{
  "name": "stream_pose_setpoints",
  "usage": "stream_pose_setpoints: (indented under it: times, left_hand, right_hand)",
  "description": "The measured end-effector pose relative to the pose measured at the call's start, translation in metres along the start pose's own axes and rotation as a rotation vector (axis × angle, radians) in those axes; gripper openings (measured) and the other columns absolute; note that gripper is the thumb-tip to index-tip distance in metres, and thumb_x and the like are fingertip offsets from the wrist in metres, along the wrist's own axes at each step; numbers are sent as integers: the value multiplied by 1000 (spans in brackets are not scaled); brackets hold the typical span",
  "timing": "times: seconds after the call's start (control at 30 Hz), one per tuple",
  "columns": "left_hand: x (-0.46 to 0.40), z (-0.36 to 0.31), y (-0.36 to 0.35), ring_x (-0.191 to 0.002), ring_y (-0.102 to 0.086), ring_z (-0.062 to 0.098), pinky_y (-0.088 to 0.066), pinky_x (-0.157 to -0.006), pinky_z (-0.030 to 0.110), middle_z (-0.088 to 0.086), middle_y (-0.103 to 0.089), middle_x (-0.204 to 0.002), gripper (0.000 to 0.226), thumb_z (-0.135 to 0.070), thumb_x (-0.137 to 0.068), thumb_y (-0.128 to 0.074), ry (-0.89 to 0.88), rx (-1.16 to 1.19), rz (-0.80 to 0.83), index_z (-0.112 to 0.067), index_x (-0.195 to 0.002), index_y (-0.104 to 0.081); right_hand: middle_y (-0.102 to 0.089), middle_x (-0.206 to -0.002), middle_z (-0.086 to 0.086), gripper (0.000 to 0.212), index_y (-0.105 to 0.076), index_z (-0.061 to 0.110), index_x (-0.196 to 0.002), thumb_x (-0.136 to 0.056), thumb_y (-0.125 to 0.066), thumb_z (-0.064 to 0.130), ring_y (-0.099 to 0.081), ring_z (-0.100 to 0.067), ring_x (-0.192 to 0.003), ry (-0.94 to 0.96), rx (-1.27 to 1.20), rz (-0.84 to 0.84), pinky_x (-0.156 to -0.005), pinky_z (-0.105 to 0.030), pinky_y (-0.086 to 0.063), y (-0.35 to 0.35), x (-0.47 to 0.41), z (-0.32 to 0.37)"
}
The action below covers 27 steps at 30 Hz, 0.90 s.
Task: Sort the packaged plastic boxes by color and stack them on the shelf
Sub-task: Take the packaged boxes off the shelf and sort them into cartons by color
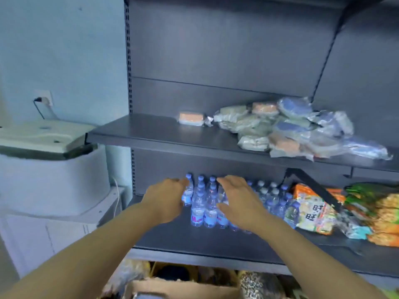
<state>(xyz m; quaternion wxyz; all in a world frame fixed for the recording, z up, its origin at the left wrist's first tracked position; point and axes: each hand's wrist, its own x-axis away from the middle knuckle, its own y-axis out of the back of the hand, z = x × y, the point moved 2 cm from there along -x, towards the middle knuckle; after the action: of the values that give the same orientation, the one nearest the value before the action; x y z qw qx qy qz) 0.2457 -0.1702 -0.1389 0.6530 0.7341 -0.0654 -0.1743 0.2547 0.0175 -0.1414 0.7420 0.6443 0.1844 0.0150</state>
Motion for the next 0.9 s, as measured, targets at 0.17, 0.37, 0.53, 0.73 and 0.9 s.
stream_pose_setpoints:
  times: [0.17,0.37,0.53,0.73,0.9]
  left_hand:
    - [-19,-45,55,-119,-52,30,-46,-88,37,6,-53,-133,46,-21,-90,-52,-73,15,-84,-21,-134,-40]
    - [-54,-84,79,-120,-51,29,-46,-92,39,5,-53,-131,48,-24,-89,-57,-146,38,-92,-21,-134,-40]
    - [-99,-123,91,-113,-52,25,-45,-84,33,3,-52,-129,47,-28,-92,-55,-165,6,-72,-21,-135,-38]
    - [-185,-197,86,-116,-52,27,-45,-90,37,6,-52,-129,47,-31,-92,-52,-134,-74,-111,-20,-135,-38]
    - [-268,-270,78,-119,-49,28,-43,-95,39,6,-47,-133,60,-45,-86,-56,-55,-5,-89,-23,-137,-35]
  right_hand:
    - [-25,-151,-6,63,-25,13,-147,-94,-54,32,-21,-24,-139,-89,63,-43,-111,-35,-26,74,10,-37]
    - [-21,-151,-9,67,-25,16,-146,-91,-57,36,-20,-28,-138,-245,77,-77,-108,-38,-31,121,20,-104]
    - [-24,-149,-13,66,-26,12,-145,-91,-58,34,-23,-31,-137,-340,82,-124,-108,-39,-32,149,11,-171]
    - [-29,-146,-14,62,-26,11,-145,-92,-53,28,-27,-31,-135,-388,5,-174,-106,-40,-35,162,-28,-285]
    - [-52,-123,-12,36,-51,12,-120,-84,-57,16,-50,-32,-112,-282,-44,-259,-90,-40,-46,182,-99,-371]
